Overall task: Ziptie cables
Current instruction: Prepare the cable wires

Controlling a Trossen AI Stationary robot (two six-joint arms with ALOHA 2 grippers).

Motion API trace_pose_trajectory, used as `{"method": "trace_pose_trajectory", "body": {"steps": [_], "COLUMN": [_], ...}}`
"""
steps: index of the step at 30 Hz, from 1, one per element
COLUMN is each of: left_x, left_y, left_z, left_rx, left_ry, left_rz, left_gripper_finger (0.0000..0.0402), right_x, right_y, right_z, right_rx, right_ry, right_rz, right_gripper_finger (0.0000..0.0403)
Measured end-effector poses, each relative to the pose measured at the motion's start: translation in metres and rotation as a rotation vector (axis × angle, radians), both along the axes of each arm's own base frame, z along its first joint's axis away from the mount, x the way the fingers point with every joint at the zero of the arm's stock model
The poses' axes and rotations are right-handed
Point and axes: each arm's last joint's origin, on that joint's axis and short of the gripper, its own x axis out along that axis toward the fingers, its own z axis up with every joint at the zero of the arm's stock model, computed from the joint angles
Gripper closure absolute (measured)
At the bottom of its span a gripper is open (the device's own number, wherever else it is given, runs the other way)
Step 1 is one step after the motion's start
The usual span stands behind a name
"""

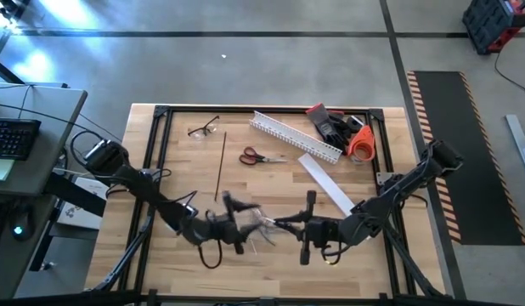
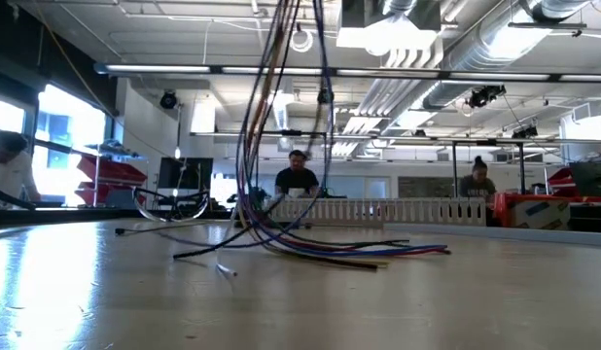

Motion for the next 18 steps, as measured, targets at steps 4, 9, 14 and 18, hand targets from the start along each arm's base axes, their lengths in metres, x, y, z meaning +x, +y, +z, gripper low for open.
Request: {"method": "trace_pose_trajectory", "body": {"steps": [4,9,14,18], "left_x": [-0.014,-0.008,0.019,0.037], "left_y": [-0.007,-0.008,0.011,0.024], "left_z": [0.014,0.023,0.01,0.0], "left_rx": [0.08,-0.094,-0.219,-0.217], "left_ry": [-0.002,-0.107,-0.185,-0.311], "left_rz": [0.153,-0.101,-0.135,-0.081], "left_gripper_finger": [0.0161,0.0161,0.0161,0.0161], "right_x": [-0.001,0.0,0.001,0.001], "right_y": [-0.002,-0.004,-0.004,-0.004], "right_z": [0.0,0.001,0.003,0.004], "right_rx": [0.002,0.011,0.015,0.014], "right_ry": [0.009,-0.004,-0.021,-0.025], "right_rz": [-0.035,-0.046,-0.045,-0.042], "right_gripper_finger": [0.0401,0.0401,0.0401,0.0401]}}
